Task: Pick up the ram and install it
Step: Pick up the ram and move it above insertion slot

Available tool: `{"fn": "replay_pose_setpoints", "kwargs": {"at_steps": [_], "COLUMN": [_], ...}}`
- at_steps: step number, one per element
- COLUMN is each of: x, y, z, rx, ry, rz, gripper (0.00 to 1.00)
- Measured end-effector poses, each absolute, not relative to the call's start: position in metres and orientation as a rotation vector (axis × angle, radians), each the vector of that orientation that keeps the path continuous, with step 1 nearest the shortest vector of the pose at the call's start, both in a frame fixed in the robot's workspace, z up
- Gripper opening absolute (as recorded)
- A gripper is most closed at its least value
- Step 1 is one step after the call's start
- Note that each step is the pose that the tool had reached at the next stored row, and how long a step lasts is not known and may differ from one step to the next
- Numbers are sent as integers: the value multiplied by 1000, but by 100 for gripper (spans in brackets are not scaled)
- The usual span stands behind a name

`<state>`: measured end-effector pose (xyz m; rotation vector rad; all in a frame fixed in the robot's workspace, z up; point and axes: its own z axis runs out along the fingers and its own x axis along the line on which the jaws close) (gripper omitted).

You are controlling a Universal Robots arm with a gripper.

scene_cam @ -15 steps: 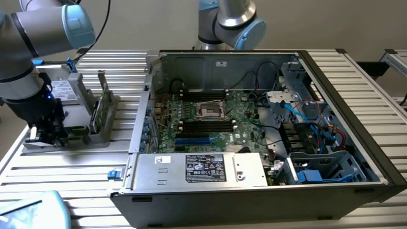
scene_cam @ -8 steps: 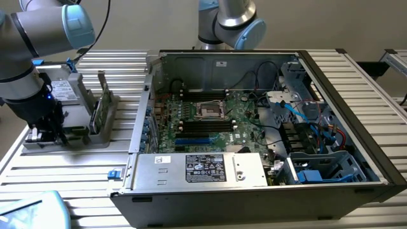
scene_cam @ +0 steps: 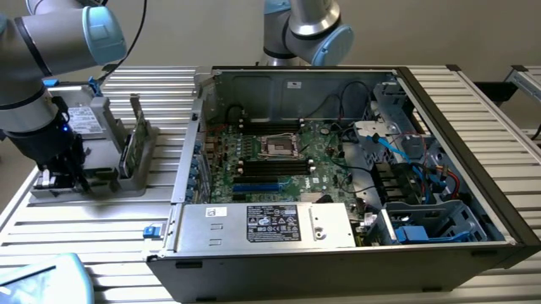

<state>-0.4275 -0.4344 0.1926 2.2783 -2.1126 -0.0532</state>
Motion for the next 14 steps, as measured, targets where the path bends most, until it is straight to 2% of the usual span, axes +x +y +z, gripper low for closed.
{"fn": "replay_pose_setpoints", "kwargs": {"at_steps": [14], "x": [-427], "y": [-434], "z": [200], "rx": [2277], "ry": [-2111], "rz": [-56], "gripper": [14]}}
